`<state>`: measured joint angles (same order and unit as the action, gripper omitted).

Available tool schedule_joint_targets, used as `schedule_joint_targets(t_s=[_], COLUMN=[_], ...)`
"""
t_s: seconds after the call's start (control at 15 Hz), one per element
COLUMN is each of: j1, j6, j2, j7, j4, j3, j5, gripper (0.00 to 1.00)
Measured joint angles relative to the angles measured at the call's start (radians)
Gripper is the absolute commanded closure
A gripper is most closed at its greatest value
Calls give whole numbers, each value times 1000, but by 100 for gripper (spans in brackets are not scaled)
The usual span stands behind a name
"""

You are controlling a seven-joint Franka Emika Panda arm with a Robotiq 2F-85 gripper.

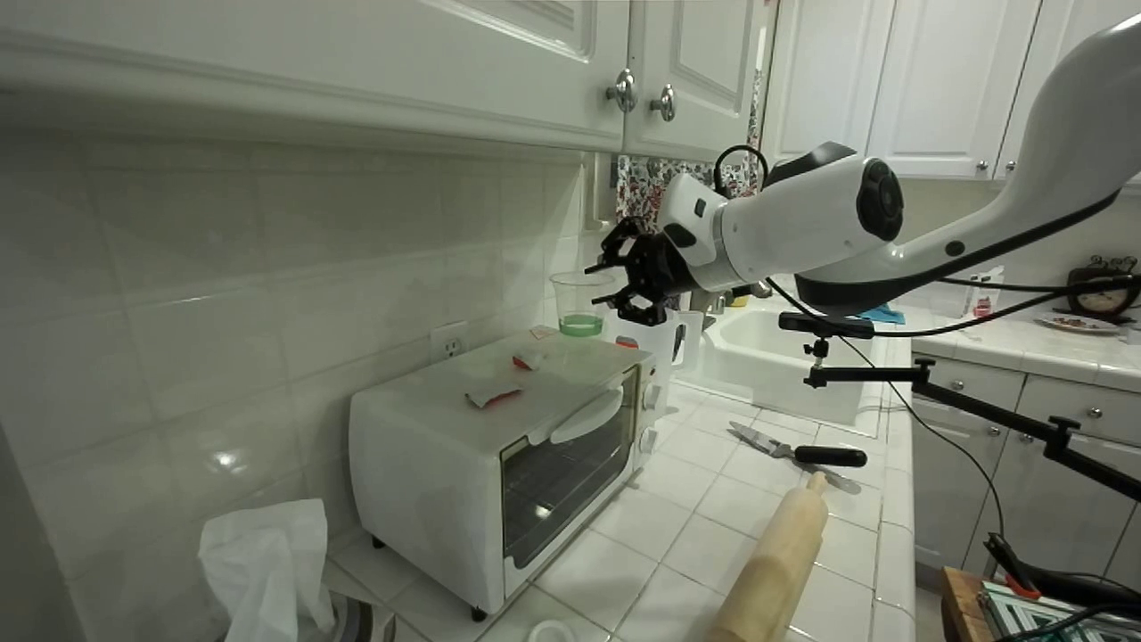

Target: Remove the clear cup from the top of the oven.

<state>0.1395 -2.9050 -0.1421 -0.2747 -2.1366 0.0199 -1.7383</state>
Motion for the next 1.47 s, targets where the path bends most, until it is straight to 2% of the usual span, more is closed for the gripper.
schedule_joint_targets(t_s=[0.47, 0.53, 0.6, 0.73, 0.87, 1.0, 1.47], j1=[-5, -6, -6, -6, -8, -8, -8], j6=[0, 0, 0, 0, 1, 1, 2], j2=[-1, -1, -2, -2, -2, -3, -4], j7=[0, 0, 0, 0, 0, 0, 0], j4=[0, 0, 0, 0, 0, 0, 0], j3=[-6, -7, -9, -12, -13, -14, -14], j5=[0, 0, 0, 0, 0, 0, 0], gripper=[60, 64, 81, 82, 98, 100, 99])
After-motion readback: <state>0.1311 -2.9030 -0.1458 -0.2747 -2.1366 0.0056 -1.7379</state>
